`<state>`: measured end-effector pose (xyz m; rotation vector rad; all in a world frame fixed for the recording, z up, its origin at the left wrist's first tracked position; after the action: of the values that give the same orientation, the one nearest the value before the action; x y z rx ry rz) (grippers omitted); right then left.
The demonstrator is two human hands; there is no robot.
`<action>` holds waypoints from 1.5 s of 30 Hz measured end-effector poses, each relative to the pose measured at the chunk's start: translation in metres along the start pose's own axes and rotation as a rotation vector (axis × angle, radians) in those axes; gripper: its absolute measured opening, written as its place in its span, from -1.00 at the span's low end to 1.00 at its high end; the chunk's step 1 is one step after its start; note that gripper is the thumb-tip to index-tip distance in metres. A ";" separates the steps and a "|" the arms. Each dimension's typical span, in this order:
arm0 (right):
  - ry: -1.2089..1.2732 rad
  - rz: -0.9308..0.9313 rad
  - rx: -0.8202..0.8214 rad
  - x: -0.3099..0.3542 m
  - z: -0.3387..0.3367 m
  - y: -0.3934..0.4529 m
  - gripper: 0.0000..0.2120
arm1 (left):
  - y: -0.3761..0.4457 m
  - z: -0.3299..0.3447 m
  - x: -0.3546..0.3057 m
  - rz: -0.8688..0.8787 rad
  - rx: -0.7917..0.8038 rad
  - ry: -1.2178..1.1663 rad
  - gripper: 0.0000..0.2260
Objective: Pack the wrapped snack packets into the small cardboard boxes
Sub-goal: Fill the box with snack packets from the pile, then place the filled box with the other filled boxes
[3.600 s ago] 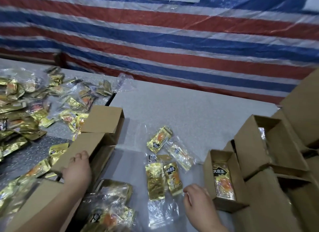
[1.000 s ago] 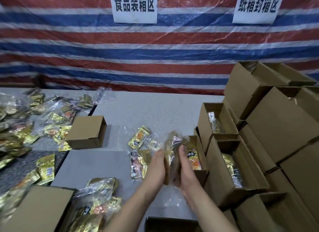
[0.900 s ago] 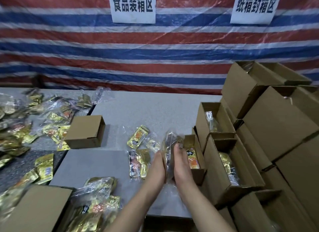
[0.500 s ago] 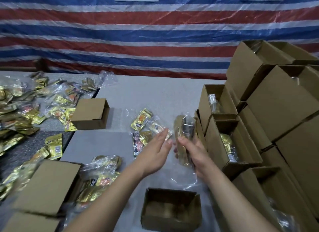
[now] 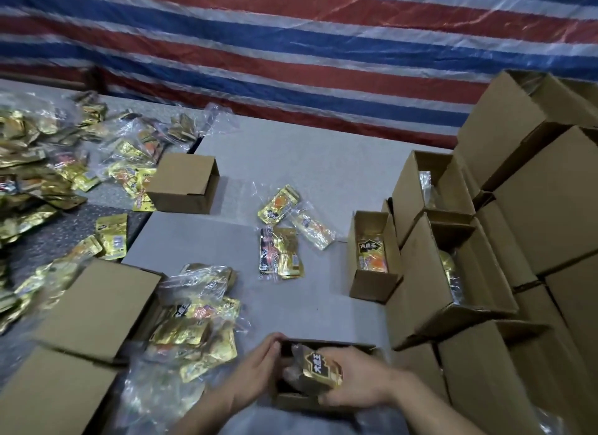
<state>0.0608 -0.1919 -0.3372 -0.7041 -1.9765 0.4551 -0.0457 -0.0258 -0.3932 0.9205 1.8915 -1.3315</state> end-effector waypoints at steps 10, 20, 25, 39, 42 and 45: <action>-0.121 0.140 0.191 -0.010 0.023 0.041 -0.40 | 0.008 0.002 0.000 0.044 0.028 0.109 -0.67; -0.274 0.193 -0.007 -0.022 0.038 0.031 -0.74 | 0.004 0.008 -0.011 0.094 0.007 0.201 -0.72; -0.303 0.345 0.056 -0.037 0.040 0.015 -0.77 | 0.003 0.010 -0.014 0.094 0.009 0.228 -0.71; -0.017 0.129 -0.244 0.002 0.006 0.007 -0.69 | -0.003 0.009 -0.026 0.112 -0.021 0.299 -0.80; -0.111 0.002 -0.527 0.017 -0.017 0.005 -0.75 | -0.008 0.006 -0.025 0.108 -0.022 0.274 -0.78; -0.411 0.085 -0.418 0.011 -0.019 0.011 -0.57 | -0.009 0.006 -0.025 0.090 -0.013 0.268 -0.78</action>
<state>0.0766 -0.1756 -0.3274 -1.0204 -2.4737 0.2473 -0.0383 -0.0385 -0.3701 1.2135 2.0273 -1.1884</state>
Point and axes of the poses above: each hand's wrist, its own y-axis towards the middle knuckle, its own z-axis out of the palm, x = y × z, the point moved 5 cm from there along y, towards the middle knuckle, and after that the axes turned 2 degrees about -z, right-handed, at the moved point
